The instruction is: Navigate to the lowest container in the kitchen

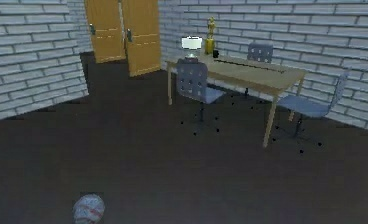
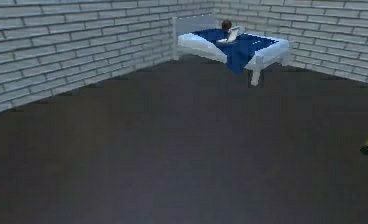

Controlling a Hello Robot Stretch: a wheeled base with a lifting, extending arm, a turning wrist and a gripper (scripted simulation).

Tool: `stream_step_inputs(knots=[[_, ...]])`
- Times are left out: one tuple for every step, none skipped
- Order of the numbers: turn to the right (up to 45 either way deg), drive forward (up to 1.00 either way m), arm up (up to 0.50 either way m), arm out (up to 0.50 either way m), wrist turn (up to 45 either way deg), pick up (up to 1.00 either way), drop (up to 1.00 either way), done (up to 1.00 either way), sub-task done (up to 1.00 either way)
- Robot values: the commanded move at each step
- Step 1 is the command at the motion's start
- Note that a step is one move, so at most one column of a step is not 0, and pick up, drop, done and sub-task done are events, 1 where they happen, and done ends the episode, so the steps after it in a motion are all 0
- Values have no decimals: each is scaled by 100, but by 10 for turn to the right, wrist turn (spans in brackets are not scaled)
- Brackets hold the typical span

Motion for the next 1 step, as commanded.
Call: stream_step_inputs(knots=[[-30,0,0,0,0,0,0,0,0]])
